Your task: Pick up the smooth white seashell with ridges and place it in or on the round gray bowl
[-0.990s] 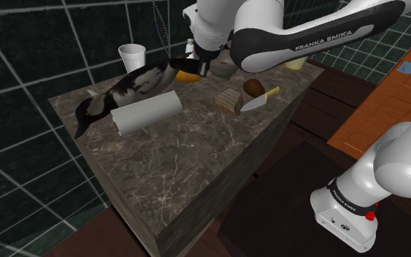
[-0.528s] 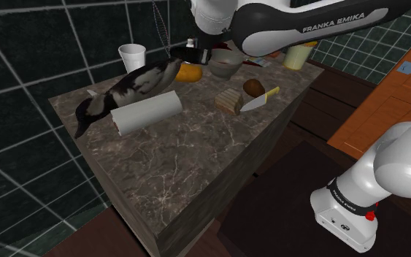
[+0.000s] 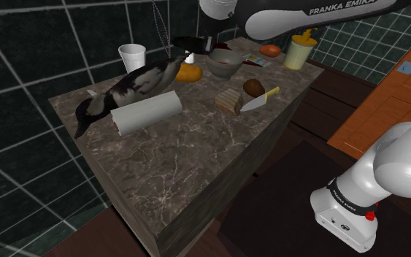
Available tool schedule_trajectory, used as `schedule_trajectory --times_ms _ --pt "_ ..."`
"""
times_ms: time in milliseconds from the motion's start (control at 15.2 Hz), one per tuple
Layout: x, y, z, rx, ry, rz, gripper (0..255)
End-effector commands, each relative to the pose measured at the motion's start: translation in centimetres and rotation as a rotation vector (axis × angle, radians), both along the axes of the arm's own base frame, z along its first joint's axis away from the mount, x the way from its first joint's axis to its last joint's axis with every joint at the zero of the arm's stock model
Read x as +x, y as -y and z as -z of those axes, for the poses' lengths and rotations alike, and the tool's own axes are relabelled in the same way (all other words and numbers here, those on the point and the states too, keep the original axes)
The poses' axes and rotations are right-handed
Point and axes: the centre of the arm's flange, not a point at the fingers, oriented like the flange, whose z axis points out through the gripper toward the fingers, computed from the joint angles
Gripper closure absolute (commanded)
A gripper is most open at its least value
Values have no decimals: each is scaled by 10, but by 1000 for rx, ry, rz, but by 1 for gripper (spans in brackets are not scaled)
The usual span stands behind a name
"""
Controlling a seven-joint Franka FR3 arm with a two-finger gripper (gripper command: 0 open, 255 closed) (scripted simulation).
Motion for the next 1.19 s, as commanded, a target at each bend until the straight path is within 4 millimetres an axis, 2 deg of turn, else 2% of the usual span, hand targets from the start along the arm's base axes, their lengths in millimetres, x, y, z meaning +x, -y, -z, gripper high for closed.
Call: schedule_trajectory --times_ms 0,924,1122 --pt "9 23 -1 0 0 0 255" --pt "75 197 8 0 0 0 255" --pt "75 197 24 0 0 0 255"
